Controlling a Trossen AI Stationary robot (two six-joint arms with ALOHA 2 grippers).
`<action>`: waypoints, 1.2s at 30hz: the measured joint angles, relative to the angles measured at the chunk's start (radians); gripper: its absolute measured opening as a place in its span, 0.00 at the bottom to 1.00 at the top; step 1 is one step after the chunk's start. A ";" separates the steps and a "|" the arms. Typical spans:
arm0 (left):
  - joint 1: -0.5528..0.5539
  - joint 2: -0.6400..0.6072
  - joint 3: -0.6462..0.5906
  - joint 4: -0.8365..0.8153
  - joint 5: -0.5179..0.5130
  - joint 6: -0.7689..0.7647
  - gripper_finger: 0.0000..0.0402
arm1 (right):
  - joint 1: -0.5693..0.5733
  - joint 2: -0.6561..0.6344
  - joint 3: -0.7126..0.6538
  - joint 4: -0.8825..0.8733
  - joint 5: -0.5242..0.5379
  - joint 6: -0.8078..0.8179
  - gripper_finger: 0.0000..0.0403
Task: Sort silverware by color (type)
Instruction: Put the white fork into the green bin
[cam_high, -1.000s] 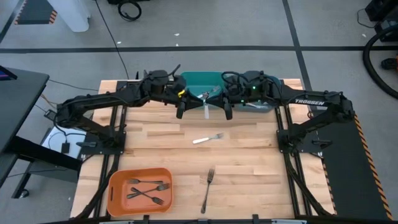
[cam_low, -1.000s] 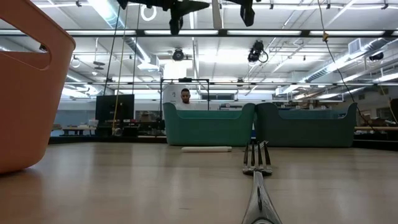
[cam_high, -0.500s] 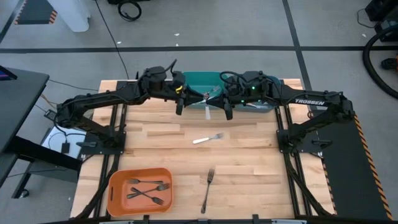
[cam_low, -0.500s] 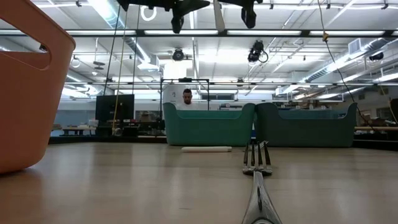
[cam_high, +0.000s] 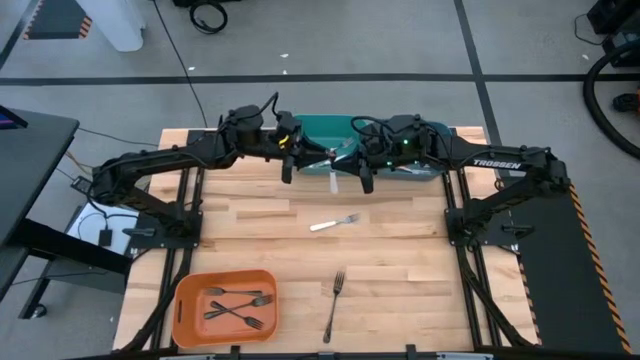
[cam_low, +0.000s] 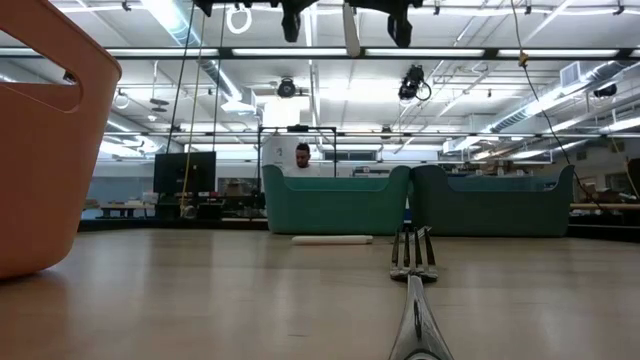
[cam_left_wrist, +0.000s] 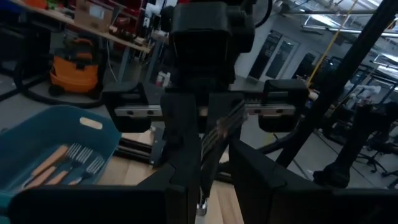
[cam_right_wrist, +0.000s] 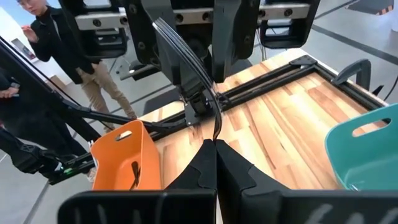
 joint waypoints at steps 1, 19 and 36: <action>0.000 0.001 0.000 -0.001 0.000 -0.003 0.23 | 0.000 0.003 0.000 -0.002 -0.001 0.005 0.00; 0.021 0.026 -0.001 0.028 -0.030 0.065 0.03 | -0.007 0.014 0.001 0.027 -0.034 0.021 0.03; 0.156 0.024 0.000 -0.005 -0.175 0.276 0.01 | -0.208 -0.034 -0.001 -0.009 0.084 -0.032 0.26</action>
